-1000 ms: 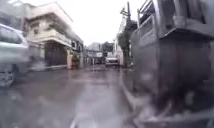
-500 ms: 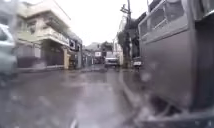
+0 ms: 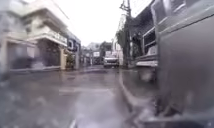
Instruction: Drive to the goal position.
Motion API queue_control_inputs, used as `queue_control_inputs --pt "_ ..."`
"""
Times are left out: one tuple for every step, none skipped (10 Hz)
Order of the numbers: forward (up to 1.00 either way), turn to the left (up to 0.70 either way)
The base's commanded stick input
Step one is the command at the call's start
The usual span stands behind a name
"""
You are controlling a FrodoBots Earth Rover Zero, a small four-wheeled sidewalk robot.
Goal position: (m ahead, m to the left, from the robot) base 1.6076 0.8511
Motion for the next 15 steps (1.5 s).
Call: queue_control_inputs --pt "1.0 0.0" --pt "1.0 -0.01" --pt "1.0 -0.27" --pt "1.0 -0.27" --pt "1.0 -0.27" --pt "1.0 -0.09" --pt "1.0 0.0" --pt "1.0 0.0" --pt "1.0 0.0" --pt "1.0 0.0" --pt "1.0 0.0" --pt "1.0 -0.23" --pt "1.0 -0.04" --pt "1.0 0.0" --pt "1.0 0.0"
